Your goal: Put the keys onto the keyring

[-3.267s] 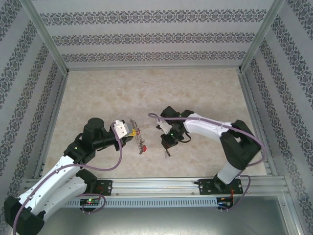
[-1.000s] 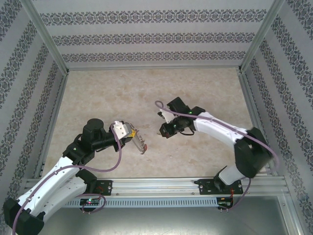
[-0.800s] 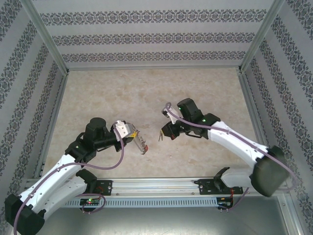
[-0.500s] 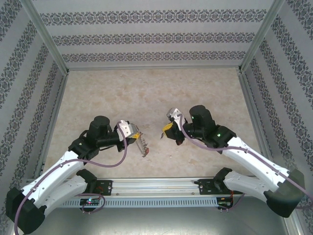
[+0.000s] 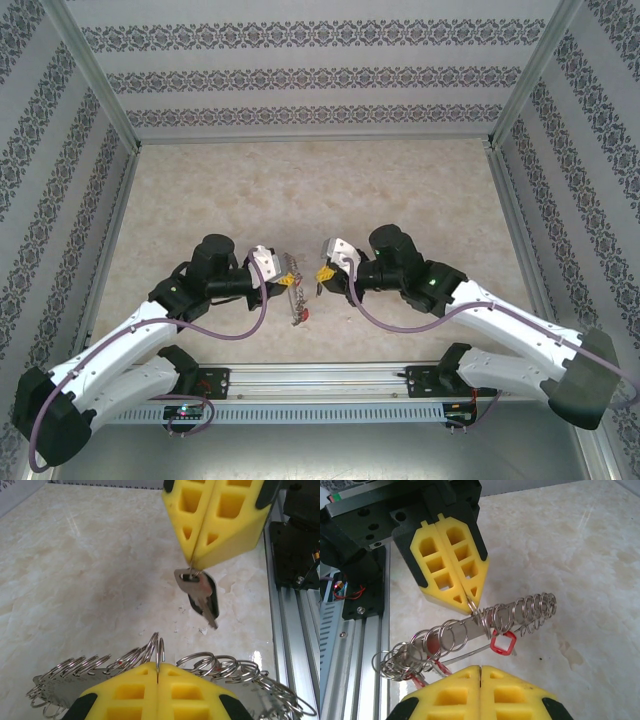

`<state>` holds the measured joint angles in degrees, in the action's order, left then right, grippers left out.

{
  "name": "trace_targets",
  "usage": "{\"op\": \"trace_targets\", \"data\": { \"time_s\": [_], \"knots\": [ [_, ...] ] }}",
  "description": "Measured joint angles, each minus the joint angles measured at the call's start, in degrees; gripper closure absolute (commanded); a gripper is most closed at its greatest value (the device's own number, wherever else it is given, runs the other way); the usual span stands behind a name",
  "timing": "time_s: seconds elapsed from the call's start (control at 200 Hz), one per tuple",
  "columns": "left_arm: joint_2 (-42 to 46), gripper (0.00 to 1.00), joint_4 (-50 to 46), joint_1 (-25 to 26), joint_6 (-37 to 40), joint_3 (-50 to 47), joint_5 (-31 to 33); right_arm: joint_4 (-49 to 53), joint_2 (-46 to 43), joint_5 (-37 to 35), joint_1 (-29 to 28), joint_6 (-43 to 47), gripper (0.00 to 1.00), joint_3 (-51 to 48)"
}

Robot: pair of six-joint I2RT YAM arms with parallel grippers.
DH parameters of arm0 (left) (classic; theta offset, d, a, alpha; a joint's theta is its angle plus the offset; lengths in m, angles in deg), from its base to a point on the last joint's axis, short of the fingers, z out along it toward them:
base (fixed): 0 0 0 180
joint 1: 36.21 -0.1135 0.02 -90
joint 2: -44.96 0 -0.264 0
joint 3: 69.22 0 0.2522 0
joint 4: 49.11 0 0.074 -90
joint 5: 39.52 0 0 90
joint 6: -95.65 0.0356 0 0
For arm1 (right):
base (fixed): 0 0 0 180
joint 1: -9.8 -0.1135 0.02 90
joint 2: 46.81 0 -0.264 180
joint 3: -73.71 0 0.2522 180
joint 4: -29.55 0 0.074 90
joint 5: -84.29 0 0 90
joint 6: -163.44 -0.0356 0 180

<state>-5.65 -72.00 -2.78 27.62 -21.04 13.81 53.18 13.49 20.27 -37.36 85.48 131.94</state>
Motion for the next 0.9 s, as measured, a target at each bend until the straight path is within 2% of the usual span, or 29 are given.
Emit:
{"op": "trace_targets", "data": {
  "time_s": [0.58, 0.899],
  "knots": [
    [-1.9, 1.00, 2.4, 0.3, -2.2, 0.0, -0.5, -7.1, 6.2, 5.0, -1.0, -1.1, 1.00, 1.9],
    [-2.5, 1.00, 2.5, 0.3, -2.6, 0.0, -0.6, -8.0, 8.7, 4.7, -1.8, -1.4, 1.00, 2.5]
  ]
}}
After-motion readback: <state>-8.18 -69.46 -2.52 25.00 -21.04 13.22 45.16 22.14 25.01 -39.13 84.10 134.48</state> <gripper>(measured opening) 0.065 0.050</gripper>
